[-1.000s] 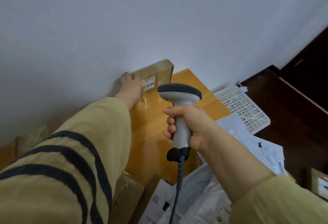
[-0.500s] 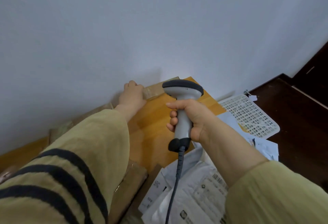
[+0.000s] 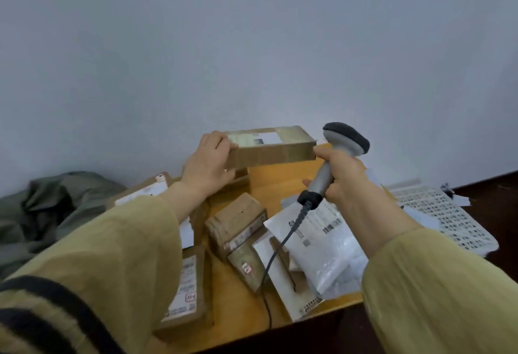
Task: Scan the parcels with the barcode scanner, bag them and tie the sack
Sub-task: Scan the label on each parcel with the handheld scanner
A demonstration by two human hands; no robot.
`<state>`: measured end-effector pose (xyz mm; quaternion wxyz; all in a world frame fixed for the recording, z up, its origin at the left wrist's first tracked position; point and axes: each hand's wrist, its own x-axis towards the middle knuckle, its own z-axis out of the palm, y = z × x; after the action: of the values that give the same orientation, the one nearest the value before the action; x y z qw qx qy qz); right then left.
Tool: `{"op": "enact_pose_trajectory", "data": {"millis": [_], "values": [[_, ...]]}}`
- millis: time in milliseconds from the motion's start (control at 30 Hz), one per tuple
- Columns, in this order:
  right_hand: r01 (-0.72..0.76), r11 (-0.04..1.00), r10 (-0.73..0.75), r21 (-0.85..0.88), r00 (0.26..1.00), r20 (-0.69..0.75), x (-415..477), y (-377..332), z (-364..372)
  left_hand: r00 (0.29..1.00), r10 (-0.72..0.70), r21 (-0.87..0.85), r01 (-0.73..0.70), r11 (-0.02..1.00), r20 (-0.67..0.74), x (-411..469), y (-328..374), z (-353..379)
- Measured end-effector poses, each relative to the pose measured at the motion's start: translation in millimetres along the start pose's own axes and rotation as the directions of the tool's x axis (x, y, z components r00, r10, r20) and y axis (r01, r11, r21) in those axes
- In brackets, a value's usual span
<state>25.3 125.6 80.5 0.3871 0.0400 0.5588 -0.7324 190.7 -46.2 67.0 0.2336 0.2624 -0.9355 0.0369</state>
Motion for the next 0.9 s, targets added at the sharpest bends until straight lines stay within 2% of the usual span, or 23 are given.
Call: {"op": "enact_pose_trajectory", "data": {"millis": [67,233,333,400,467,500,533,567,600,633,667,733,800,900], "values": [[0.024,1.0,-0.024,-0.014,0.999,-0.022,-12,9,-6,0.998,0.032,0.007,-0.031,0.999,-0.048,-32,-3,-19],[-0.033,0.996,0.039,-0.083,0.996,0.081,-49,37,2,0.984,0.111,0.081,-0.101,0.992,-0.138,-87,-15,-50],[-0.021,0.999,0.025,-0.04,0.994,0.107,-64,50,9,0.979,0.127,0.066,-0.118,0.991,-0.157,-110,-22,-62],[-0.014,1.0,0.012,0.018,0.995,0.1,-72,57,13,0.987,0.058,-0.007,-0.06,0.998,-0.152,-121,-26,-66],[-0.006,0.996,-0.002,0.084,0.995,0.102,-78,64,20,0.975,-0.174,-0.153,0.153,0.976,-0.135,-130,-25,-70],[-0.001,0.994,-0.011,0.112,0.995,0.103,-81,69,24,0.925,-0.366,-0.302,0.323,0.897,-0.097,-133,-20,-73],[0.003,0.991,-0.015,0.134,0.995,0.095,-84,74,29,0.824,-0.567,-0.53,0.49,0.692,0.022,-134,-15,-77],[0.005,0.987,-0.019,0.158,0.996,0.083,-87,79,35,0.695,-0.68,-0.736,0.584,0.342,0.235,-134,-9,-82],[0.011,0.983,-0.024,0.184,0.997,0.071,-90,84,40,0.599,-0.644,-0.818,0.57,-0.075,0.477,-133,-5,-85],[0.018,0.977,-0.031,0.214,0.998,0.058,-94,90,46,0.564,-0.524,-0.767,0.515,-0.381,0.639,-131,-2,-87],[0.021,0.97,-0.033,0.244,0.998,0.046,-96,95,52,0.571,-0.416,-0.7,0.488,-0.521,0.708,-128,1,-87],[0.026,0.964,-0.039,0.266,0.998,0.043,-102,104,63,0.584,-0.354,-0.661,0.473,-0.582,0.73,-120,4,-84],[0.052,0.971,-0.066,0.232,0.996,0.052,-103,112,70,0.572,-0.398,-0.675,0.424,-0.604,0.717,-110,2,-81],[0.148,0.989,-0.148,0.003,0.987,0.059,-96,118,74,0.533,-0.482,-0.707,0.388,-0.591,0.696,-100,-16,-76]]}}
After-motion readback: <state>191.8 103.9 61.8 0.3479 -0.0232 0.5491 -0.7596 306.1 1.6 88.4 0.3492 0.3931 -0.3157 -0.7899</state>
